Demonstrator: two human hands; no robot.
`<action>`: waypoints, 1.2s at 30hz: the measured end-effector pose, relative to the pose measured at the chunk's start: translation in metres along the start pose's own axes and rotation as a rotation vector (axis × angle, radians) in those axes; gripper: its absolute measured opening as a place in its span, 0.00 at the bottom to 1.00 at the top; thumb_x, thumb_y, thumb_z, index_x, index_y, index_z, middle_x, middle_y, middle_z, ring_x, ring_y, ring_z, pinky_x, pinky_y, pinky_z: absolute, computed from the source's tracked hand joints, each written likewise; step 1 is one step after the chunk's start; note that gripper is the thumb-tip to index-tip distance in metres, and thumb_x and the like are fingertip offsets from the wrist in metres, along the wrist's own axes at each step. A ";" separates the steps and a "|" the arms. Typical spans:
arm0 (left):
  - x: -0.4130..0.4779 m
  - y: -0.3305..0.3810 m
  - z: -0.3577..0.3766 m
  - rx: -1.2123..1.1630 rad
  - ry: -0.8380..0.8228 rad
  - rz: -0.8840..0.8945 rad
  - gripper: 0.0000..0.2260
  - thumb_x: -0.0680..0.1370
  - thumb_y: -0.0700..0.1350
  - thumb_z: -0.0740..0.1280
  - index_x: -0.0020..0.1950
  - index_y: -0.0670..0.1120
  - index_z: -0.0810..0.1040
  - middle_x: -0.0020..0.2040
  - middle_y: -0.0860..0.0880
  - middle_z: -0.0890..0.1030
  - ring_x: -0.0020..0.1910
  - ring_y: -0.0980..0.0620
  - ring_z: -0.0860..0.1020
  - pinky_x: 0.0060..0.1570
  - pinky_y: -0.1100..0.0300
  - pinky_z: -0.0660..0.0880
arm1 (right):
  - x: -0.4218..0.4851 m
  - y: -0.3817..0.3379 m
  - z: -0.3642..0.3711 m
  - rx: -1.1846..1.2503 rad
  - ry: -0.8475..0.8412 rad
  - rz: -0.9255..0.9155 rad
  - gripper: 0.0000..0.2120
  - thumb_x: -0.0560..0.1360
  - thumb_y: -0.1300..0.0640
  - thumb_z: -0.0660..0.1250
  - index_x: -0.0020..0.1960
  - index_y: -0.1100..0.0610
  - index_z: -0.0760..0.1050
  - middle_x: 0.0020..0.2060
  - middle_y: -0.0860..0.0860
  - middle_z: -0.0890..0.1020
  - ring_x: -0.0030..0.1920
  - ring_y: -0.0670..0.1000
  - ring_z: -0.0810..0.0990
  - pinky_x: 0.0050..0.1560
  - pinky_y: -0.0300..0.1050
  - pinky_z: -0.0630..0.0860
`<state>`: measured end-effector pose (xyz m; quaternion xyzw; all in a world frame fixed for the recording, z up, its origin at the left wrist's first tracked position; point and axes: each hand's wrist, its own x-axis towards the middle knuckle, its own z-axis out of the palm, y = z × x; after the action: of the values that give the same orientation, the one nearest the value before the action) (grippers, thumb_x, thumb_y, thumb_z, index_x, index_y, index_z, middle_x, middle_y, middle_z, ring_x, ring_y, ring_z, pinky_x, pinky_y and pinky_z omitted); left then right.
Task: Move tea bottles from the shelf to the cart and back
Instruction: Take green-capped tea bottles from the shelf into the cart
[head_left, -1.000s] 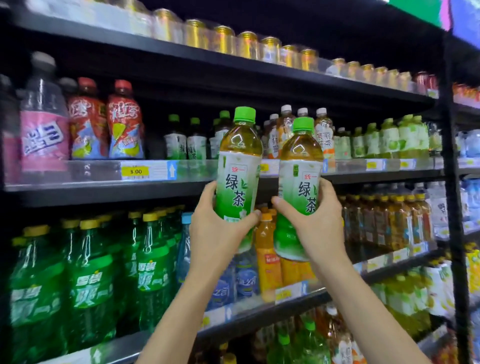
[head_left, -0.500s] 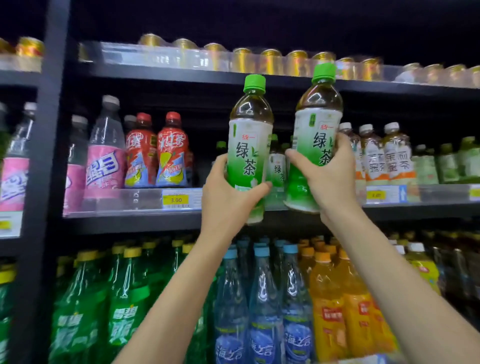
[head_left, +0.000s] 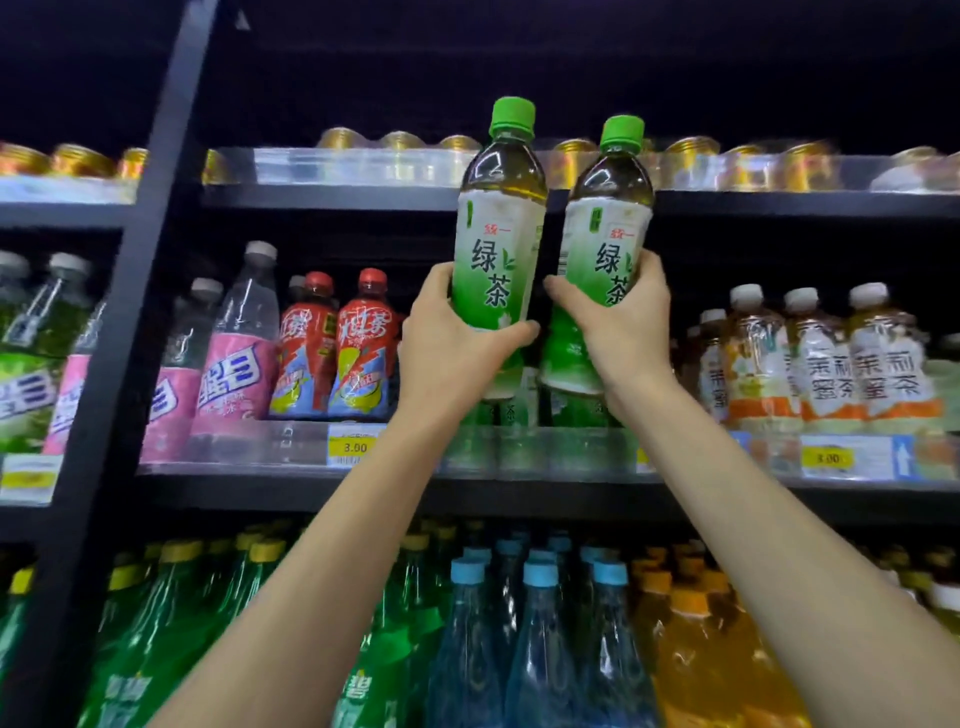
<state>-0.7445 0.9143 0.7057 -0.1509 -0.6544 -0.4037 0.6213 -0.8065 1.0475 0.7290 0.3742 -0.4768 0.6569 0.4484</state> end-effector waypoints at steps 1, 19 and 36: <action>0.003 -0.003 0.001 0.023 -0.004 -0.008 0.27 0.59 0.55 0.79 0.55 0.54 0.75 0.47 0.56 0.84 0.47 0.56 0.83 0.52 0.47 0.81 | 0.002 0.002 0.001 0.000 -0.015 0.006 0.24 0.69 0.59 0.79 0.59 0.55 0.70 0.51 0.49 0.81 0.51 0.46 0.81 0.49 0.38 0.78; 0.024 -0.050 -0.002 0.316 -0.399 -0.281 0.21 0.62 0.51 0.84 0.51 0.46 0.84 0.45 0.50 0.87 0.47 0.51 0.85 0.54 0.46 0.81 | 0.007 0.057 -0.002 -0.267 -0.426 0.382 0.45 0.45 0.47 0.87 0.57 0.57 0.72 0.51 0.54 0.81 0.52 0.55 0.81 0.54 0.57 0.80; 0.025 -0.028 -0.007 0.504 -0.778 -0.529 0.18 0.73 0.55 0.76 0.53 0.46 0.74 0.50 0.53 0.77 0.56 0.56 0.73 0.57 0.59 0.66 | 0.017 0.067 -0.007 -0.411 -0.811 0.540 0.79 0.34 0.33 0.84 0.78 0.57 0.56 0.73 0.55 0.69 0.72 0.57 0.69 0.70 0.58 0.70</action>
<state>-0.7639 0.8839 0.7188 0.0347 -0.9288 -0.2913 0.2266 -0.8758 1.0485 0.7238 0.3663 -0.8104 0.4445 0.1066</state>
